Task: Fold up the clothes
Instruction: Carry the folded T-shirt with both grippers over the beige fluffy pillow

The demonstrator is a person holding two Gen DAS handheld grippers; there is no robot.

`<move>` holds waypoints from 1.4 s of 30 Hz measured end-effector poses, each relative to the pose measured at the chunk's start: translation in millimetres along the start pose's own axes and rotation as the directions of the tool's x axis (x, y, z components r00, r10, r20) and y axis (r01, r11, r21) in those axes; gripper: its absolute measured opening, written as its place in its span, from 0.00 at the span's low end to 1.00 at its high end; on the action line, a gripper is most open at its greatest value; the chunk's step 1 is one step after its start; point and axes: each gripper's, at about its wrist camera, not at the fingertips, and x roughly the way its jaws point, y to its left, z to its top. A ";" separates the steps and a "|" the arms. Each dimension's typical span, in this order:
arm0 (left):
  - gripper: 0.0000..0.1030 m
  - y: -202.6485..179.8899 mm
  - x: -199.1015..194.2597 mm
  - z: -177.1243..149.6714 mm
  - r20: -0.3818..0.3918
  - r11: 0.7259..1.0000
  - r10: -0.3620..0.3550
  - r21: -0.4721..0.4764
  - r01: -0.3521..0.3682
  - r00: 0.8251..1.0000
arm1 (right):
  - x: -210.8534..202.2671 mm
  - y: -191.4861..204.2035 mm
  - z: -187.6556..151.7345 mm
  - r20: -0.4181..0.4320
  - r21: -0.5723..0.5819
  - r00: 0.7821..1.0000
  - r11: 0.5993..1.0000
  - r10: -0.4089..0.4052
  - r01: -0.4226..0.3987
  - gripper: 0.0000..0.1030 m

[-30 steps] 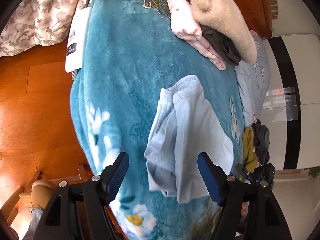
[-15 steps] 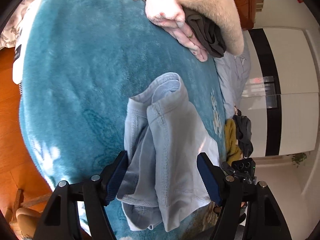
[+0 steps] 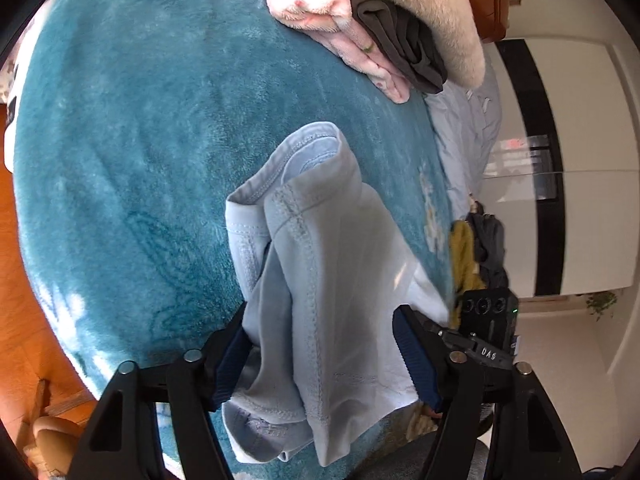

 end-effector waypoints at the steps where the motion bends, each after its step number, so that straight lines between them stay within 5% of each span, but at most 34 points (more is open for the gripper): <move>1: 0.39 -1.7 0.7 -0.6 -0.002 0.999 0.046 0.005 -0.046 0.999 | -1.3 -0.6 2.0 -0.003 0.004 1.000 1.000 -0.004 0.004 0.12; 4: 0.16 -7.1 1.9 -2.0 -0.008 0.992 0.126 0.002 -0.126 0.992 | -1.3 10.1 5.7 -0.020 -0.032 0.999 0.999 -0.041 0.040 0.12; 7: 0.13 -14.4 1.6 -3.0 -0.010 0.989 0.149 -0.010 -0.149 0.989 | -4.7 21.1 11.1 -0.018 -0.059 0.998 0.996 -0.066 0.065 0.11; 27: 0.13 -168.0 -136.8 16.5 0.209 0.980 0.112 0.140 -0.143 0.971 | -113.8 172.5 60.0 0.132 -0.311 0.991 0.950 0.029 0.013 0.10; 34: 0.13 -171.8 -161.2 63.6 0.270 0.991 0.022 0.123 -0.057 0.963 | -113.8 230.8 109.2 0.144 -0.394 0.988 0.913 -0.047 0.101 0.10; 42: 0.13 -151.2 -148.3 133.9 0.319 0.998 -0.023 0.069 0.001 0.947 | -68.4 266.1 190.1 0.137 -0.459 0.976 0.863 -0.169 0.214 0.10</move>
